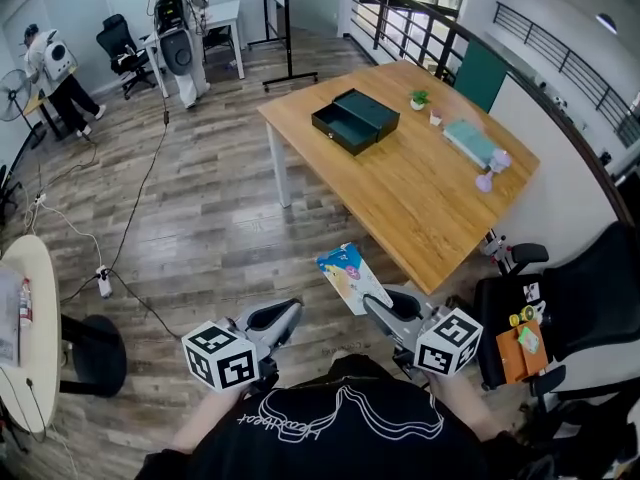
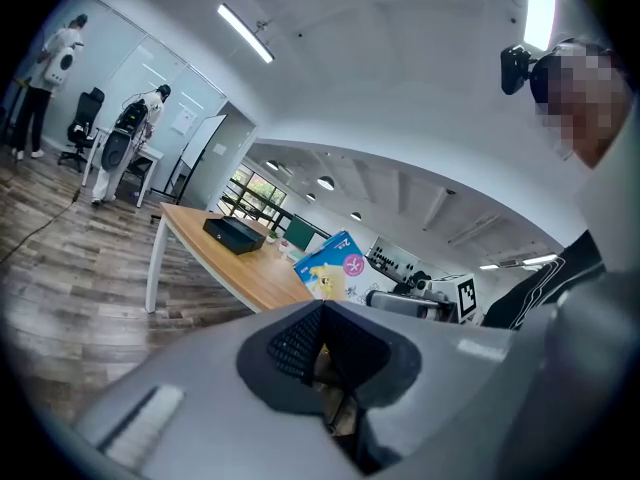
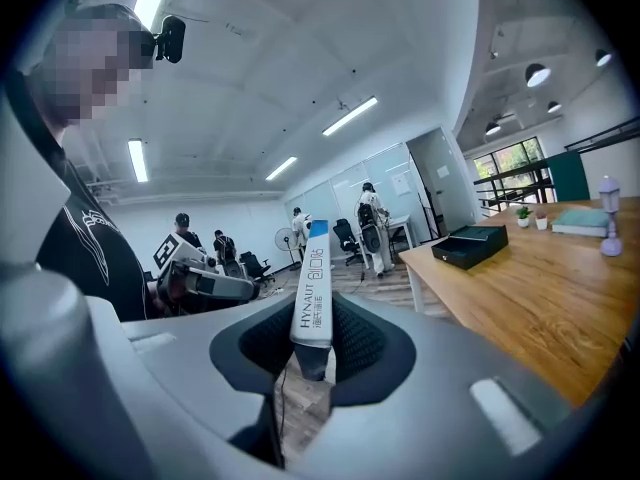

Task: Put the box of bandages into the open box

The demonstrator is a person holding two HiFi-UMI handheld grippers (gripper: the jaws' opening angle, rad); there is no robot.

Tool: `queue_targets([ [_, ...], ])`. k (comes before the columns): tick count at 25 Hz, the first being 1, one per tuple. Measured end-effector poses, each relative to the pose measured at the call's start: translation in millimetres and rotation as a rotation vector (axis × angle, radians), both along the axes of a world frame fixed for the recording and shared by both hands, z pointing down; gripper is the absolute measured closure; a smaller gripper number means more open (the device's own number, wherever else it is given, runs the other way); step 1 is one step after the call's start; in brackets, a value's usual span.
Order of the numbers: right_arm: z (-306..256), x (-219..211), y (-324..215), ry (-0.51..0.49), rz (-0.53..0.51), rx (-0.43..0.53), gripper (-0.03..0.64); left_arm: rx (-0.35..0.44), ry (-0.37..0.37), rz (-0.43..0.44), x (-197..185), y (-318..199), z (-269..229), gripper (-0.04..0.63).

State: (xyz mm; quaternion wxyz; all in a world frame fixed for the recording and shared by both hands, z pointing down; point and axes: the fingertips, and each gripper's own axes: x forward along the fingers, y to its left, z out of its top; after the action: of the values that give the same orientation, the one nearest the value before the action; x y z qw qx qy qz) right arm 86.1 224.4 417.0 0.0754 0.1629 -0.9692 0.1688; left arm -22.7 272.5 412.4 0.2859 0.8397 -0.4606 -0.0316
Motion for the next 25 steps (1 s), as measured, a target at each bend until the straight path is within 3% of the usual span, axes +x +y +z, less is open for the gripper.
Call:
queue_targets([
  [5,12.5,-13.6,-16.1,0.002,-0.044,-0.03,0.517,-0.031,0.0,-0.02,-10.9,-17.1,10.8,0.595],
  [11,26.3,-40.7,-75.5,-0.013,-0.06,-0.063,0.517,-0.075,-0.009,-0.052,-36.8,-66.4,26.6,0.595],
  [17,35.0,-77.8,-158.1,0.043,-0.098,-0.037,0.517,-0.112,-0.009,-0.077,-72.0,-148.4,37.8,0.595],
  [25,43.3,-103.5,-280.5,0.109,-0.077,-0.018,0.517,-0.145,-0.018,-0.046,-96.6,-276.5,43.6,0.595],
])
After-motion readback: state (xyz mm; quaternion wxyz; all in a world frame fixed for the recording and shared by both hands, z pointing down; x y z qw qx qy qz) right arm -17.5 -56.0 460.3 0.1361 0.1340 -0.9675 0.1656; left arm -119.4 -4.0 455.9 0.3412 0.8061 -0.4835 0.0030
